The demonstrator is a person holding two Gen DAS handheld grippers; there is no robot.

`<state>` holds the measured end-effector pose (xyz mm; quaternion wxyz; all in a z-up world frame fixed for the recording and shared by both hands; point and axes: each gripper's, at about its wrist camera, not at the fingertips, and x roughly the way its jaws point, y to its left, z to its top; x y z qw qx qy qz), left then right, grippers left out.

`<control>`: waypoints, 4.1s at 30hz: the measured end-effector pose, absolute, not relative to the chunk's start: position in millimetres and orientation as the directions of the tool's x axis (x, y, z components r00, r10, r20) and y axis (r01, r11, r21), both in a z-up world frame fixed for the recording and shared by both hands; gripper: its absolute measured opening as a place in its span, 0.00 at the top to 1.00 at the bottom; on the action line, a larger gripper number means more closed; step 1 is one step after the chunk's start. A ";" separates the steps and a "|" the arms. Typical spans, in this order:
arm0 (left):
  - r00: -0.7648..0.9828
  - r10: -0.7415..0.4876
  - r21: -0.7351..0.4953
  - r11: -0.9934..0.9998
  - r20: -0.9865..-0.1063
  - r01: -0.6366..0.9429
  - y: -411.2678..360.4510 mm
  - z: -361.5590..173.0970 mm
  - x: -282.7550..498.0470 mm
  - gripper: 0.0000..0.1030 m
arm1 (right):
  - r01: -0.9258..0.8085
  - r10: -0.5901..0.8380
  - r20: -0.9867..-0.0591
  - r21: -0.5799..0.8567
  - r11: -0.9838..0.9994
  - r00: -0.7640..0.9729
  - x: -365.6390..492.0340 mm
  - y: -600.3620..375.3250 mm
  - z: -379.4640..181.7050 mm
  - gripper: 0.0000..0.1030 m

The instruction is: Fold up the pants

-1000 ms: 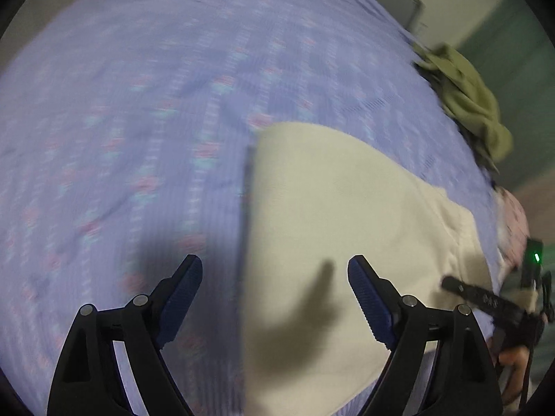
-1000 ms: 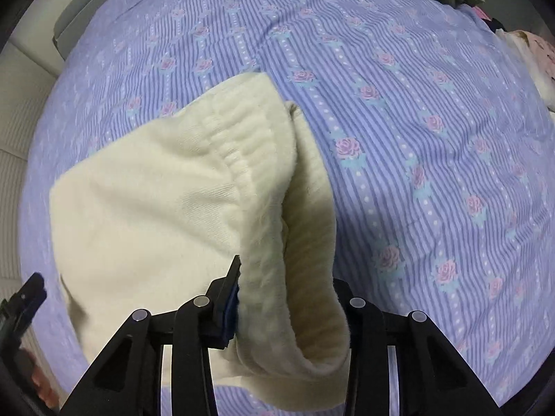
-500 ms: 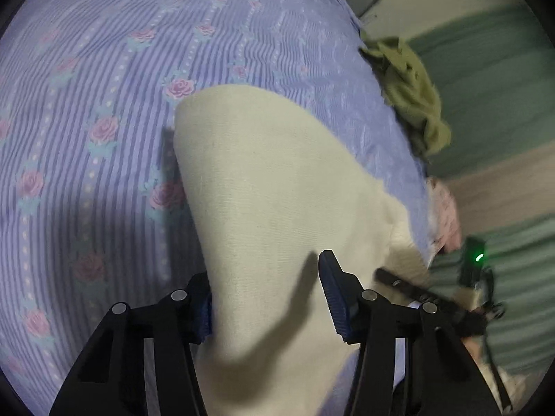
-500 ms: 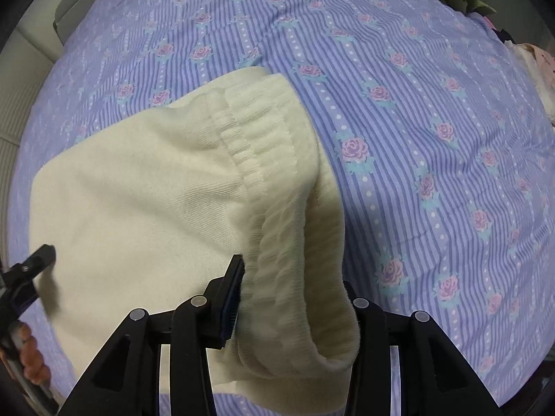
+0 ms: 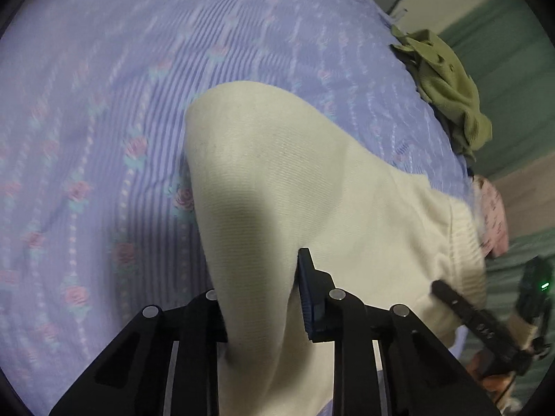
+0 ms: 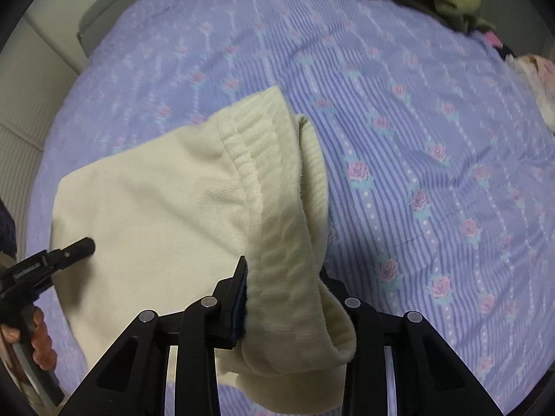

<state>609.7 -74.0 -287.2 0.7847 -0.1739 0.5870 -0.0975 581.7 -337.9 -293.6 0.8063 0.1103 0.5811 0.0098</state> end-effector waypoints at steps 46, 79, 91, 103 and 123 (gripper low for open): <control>0.514 -0.181 -0.267 0.959 -0.839 -0.099 252.6 -130.4 345.6 0.76 | -0.200 0.302 -0.844 0.236 0.951 0.443 363.7 -25.8 -143.0 0.69; 0.258 -0.013 -0.048 0.991 -0.966 -0.127 538.2 -300.3 483.5 0.66 | -0.228 0.265 -0.944 0.219 0.949 0.198 496.7 293.3 -307.8 0.66; 0.337 0.301 0.270 0.953 -0.892 -0.135 510.8 -262.4 417.9 0.31 | -0.273 0.204 -0.941 0.128 0.953 0.271 472.9 253.3 -284.6 0.39; 0.570 0.184 0.128 0.982 -0.801 -0.138 389.1 -126.3 296.7 0.18 | -0.294 0.219 -0.833 0.071 0.953 0.508 375.8 145.7 -145.7 0.18; 0.739 0.100 0.051 0.995 -0.666 -0.089 141.2 -15.6 133.9 0.00 | -0.272 0.247 -0.708 0.080 0.959 0.661 192.4 -61.4 -26.4 0.14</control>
